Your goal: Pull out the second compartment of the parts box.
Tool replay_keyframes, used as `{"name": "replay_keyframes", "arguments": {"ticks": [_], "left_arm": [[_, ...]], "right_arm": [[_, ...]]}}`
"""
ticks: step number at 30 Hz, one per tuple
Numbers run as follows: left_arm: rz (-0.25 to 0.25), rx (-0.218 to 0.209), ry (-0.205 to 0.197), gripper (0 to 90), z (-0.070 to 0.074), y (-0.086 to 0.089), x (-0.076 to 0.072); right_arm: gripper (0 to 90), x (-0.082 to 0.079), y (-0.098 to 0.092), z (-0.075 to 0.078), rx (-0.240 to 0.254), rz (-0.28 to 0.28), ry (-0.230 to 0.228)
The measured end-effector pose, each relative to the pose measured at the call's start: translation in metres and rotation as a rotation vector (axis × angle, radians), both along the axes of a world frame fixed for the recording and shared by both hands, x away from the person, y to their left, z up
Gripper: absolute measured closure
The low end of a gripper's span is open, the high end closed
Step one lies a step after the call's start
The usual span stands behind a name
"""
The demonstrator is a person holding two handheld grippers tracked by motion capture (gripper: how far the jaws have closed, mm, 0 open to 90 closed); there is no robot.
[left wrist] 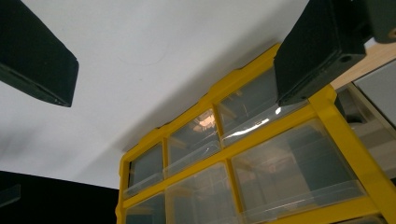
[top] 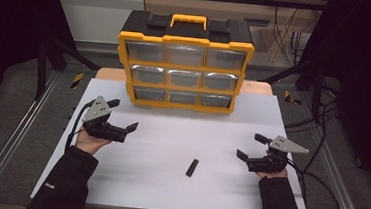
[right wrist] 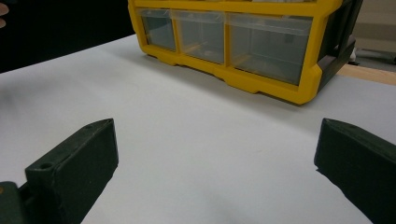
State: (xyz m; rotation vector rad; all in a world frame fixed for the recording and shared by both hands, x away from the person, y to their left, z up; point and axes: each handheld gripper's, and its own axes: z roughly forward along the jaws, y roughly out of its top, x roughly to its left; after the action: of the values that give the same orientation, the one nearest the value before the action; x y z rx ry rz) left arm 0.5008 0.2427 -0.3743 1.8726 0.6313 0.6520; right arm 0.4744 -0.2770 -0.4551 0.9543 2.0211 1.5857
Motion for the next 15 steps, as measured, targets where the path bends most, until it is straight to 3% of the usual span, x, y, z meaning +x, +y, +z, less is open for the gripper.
{"name": "replay_keyframes", "arguments": {"ticks": [15], "left_arm": [[-0.008,0.028,-0.055,0.0,0.017,-0.006,0.008]], "right_arm": [[0.3,0.000,0.001,0.000,-0.003,0.003,0.000]]}}
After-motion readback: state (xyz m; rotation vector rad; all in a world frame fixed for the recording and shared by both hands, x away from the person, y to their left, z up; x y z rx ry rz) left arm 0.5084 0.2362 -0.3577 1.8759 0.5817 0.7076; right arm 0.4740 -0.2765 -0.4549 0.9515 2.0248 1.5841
